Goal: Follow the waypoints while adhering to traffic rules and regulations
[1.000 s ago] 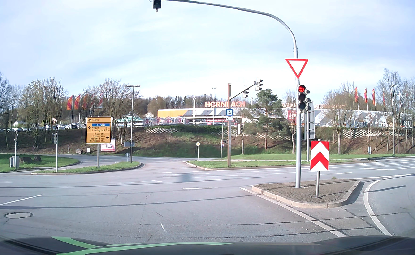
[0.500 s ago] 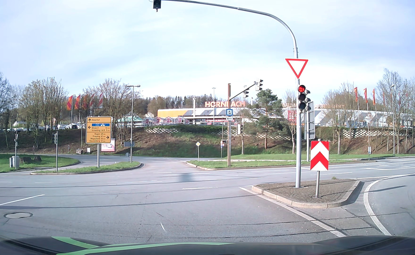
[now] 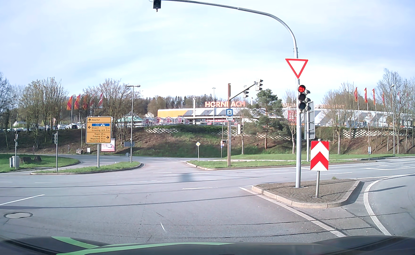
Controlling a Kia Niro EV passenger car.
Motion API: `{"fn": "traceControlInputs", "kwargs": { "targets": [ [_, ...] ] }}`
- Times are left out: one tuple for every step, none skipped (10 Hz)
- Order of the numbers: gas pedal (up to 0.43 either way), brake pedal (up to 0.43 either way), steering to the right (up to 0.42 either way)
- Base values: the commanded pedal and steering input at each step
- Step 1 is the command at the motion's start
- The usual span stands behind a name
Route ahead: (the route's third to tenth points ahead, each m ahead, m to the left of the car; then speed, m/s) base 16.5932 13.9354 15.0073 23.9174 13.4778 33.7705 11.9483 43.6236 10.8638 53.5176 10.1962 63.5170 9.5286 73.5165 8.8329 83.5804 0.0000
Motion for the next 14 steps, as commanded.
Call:
{"fn": "traceControlInputs", "kwargs": {
  "targets": [
    [0.000,0.402,-0.002],
    [0.000,0.409,-0.002],
    [0.000,0.402,-0.002],
    [0.000,0.402,-0.002],
    [0.000,0.409,-0.002],
    [0.000,0.402,-0.002],
    [0.000,0.402,-0.002],
    [0.000,0.402,-0.002],
    [0.000,0.409,-0.002],
    [0.000,0.402,-0.002],
    [0.000,0.402,-0.002],
    [0.000,0.409,-0.002],
    [0.000,0.402,-0.002],
    [0.000,0.402,-0.002]
  ]
}}
